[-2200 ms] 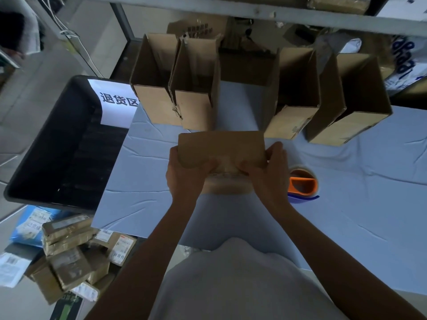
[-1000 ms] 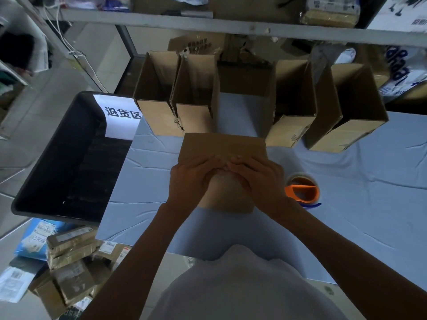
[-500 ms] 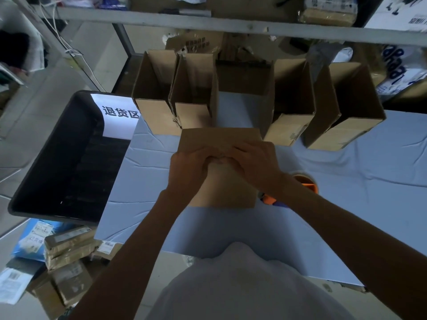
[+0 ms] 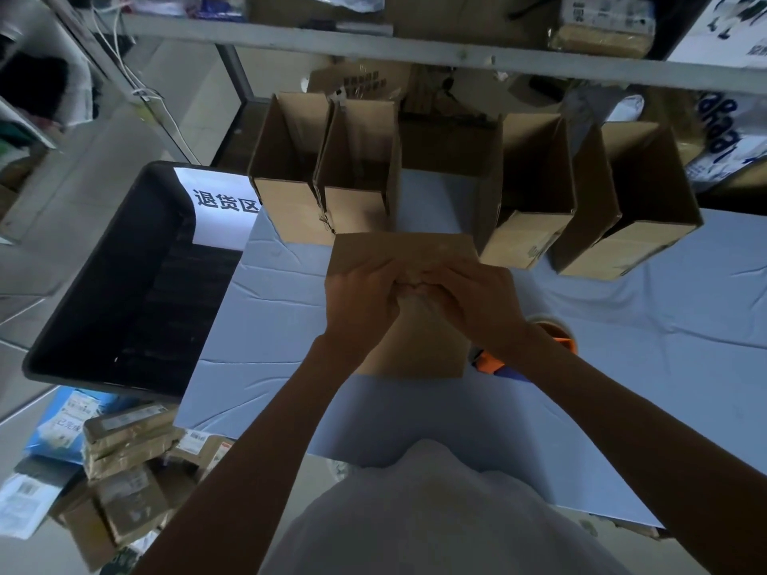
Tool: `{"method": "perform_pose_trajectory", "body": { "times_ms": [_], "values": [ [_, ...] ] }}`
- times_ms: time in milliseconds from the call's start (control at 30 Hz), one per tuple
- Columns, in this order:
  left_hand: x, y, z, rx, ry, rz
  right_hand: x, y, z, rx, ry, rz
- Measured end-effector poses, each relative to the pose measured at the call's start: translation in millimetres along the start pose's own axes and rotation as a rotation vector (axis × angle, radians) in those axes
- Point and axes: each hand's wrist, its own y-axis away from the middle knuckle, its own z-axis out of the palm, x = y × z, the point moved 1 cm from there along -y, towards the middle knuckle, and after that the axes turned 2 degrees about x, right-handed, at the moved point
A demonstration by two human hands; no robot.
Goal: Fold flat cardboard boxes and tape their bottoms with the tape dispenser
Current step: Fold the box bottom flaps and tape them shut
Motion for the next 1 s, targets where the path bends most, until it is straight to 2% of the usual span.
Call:
{"method": "perform_pose_trajectory", "body": {
  "times_ms": [200,333,533,700,867,1000],
  "values": [
    [1,-6,1,0.012,-0.067,0.034,13,3,-6,-0.039,0.087,0.001],
    [-2,-1,3,0.075,-0.040,0.025,10,-6,-4,-0.031,0.050,0.036],
    [-1,4,5,0.103,-0.060,0.118,13,0,-7,-0.051,0.009,0.048],
    [2,2,10,0.101,-0.021,0.084,16,6,-7,-0.042,0.068,-0.043],
    [-12,3,3,0.050,0.145,0.032,13,-2,-11,-0.030,-0.044,0.123],
    [-16,7,5,0.022,0.132,0.047,4,1,-7,-0.004,-0.069,0.109]
  ]
}}
